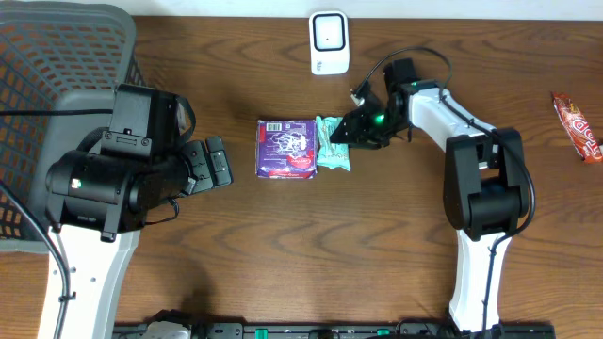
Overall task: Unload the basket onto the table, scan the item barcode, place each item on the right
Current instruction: 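Reach the right gripper to the mint-green pack and grasp it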
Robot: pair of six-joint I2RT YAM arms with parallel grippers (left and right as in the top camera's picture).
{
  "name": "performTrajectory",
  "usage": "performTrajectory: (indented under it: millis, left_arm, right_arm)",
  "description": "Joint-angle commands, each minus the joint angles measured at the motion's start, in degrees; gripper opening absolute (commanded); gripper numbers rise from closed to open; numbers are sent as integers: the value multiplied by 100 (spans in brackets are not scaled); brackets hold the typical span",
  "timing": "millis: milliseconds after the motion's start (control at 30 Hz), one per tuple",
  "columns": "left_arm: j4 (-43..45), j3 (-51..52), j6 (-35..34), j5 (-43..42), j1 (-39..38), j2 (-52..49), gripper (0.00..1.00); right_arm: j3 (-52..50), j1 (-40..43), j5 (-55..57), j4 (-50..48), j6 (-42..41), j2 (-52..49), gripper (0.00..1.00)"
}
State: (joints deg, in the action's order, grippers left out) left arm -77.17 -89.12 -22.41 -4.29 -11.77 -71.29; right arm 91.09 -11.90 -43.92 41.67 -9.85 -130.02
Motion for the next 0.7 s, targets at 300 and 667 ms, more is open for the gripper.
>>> performTrajectory:
  millis: [300,667]
  left_arm:
    - [-20,2,74,72,24,-20,98]
    - [-20,2,74,74,24,-20,98]
  right_arm:
    - [474,42,-1220,579,-1130,168,1]
    - [1023,470,-3174,2135,-2675,424,1]
